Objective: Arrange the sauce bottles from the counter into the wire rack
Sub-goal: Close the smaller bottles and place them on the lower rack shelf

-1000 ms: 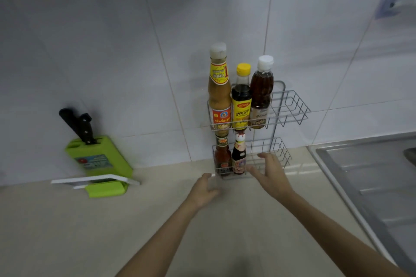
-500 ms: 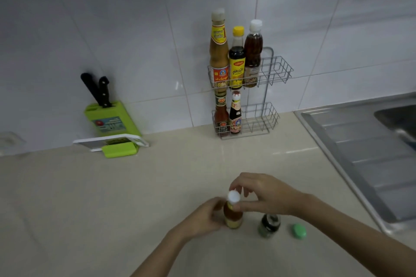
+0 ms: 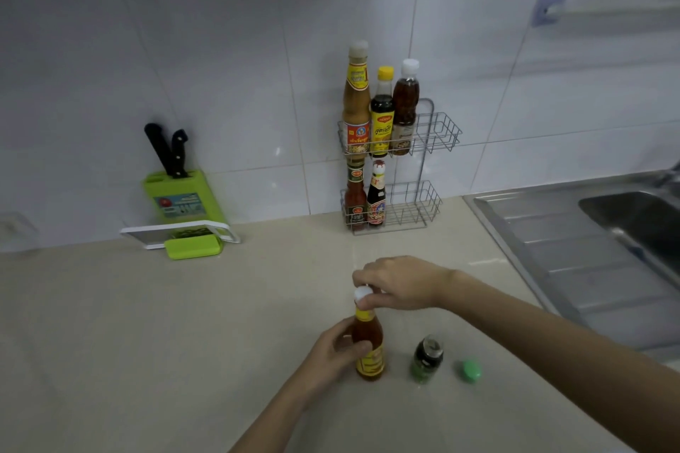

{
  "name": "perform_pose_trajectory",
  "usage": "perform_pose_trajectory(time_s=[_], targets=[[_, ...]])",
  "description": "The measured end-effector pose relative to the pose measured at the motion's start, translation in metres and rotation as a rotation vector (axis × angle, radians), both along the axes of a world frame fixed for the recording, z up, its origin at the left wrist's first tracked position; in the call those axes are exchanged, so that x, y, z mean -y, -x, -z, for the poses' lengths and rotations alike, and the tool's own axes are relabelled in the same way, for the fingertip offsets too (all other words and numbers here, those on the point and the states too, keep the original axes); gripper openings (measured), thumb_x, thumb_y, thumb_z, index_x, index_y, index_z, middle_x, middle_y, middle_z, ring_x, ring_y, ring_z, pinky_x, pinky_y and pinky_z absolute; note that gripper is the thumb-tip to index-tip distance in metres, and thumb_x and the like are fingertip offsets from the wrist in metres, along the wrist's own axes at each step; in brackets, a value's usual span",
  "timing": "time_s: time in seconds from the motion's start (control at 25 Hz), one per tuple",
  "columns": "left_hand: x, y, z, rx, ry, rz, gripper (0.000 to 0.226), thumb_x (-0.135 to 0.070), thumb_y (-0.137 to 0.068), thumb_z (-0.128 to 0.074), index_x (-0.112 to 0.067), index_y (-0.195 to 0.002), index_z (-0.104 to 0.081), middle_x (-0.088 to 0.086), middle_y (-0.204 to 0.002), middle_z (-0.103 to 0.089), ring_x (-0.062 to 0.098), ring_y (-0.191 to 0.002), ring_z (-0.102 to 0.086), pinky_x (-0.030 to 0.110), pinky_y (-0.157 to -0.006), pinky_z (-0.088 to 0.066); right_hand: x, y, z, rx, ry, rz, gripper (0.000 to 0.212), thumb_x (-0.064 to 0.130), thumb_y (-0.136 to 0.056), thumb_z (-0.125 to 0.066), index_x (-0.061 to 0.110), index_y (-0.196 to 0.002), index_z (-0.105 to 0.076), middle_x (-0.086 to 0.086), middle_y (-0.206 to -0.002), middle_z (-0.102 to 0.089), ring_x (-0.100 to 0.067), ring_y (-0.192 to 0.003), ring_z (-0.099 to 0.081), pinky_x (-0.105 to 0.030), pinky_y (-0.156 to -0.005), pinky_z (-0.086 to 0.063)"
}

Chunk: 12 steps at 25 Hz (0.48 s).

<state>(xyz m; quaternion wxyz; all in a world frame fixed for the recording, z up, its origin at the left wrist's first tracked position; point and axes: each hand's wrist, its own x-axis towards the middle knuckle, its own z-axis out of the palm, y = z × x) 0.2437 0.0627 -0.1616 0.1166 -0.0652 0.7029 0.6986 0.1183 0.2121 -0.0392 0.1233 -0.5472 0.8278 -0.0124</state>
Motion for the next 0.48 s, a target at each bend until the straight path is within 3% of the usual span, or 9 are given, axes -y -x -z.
perform_pose_trajectory(time_s=[0.08,0.16,0.32,0.4,0.48], targets=[[0.000,-0.001,-0.003,0.021,-0.064,-0.010,0.048,-0.036,-0.081,-0.073,-0.026,-0.126,-0.059,-0.003,-0.123,-0.068,0.013,-0.114,-0.064,0.025,-0.094,-0.052,0.002,0.009,-0.011,-0.093,-0.043,-0.105,0.043,0.054,-0.096,-0.032,0.016,-0.108,-0.048,-0.009,-0.098,-0.059,-0.026,-0.090,-0.054,-0.040,-0.078,-0.043],[-0.001,0.001,-0.008,0.027,-0.099,0.018,0.046,-0.034,-0.084,-0.069,-0.023,-0.127,-0.058,0.001,-0.124,-0.067,0.016,-0.114,-0.064,0.027,-0.095,-0.052,0.002,0.016,-0.015,-0.083,-0.060,-0.105,0.043,0.053,-0.097,-0.029,0.015,-0.098,-0.048,-0.012,-0.095,-0.060,-0.028,-0.088,-0.054,-0.042,-0.078,-0.045],[-0.008,0.002,-0.013,0.007,-0.043,0.024,0.039,-0.034,-0.088,-0.064,-0.024,-0.125,-0.060,0.003,-0.122,-0.068,0.017,-0.111,-0.065,0.030,-0.096,-0.052,0.015,0.012,0.011,-0.104,-0.144,0.258,0.051,0.052,-0.096,-0.026,0.012,-0.079,-0.051,-0.018,-0.090,-0.065,-0.032,-0.079,-0.057,-0.037,-0.065,-0.042],[-0.009,-0.003,-0.007,0.040,-0.032,-0.004,0.037,-0.032,-0.089,-0.063,-0.023,-0.125,-0.059,0.004,-0.122,-0.068,0.015,-0.109,-0.066,0.025,-0.093,-0.053,0.018,0.010,0.023,-0.112,-0.274,0.325,0.061,0.057,-0.095,-0.023,0.008,-0.089,-0.058,-0.016,-0.099,-0.066,-0.031,-0.083,-0.057,-0.035,-0.067,-0.040],[-0.001,-0.005,-0.006,0.075,-0.047,-0.021,0.037,-0.031,-0.091,-0.060,-0.022,-0.127,-0.058,0.002,-0.123,-0.068,0.014,-0.111,-0.066,0.023,-0.091,-0.053,0.016,0.013,0.024,0.004,-0.222,0.264,0.062,0.063,-0.092,-0.027,0.009,-0.105,-0.053,-0.013,-0.106,-0.063,-0.032,-0.094,-0.059,-0.036,-0.072,-0.038]])
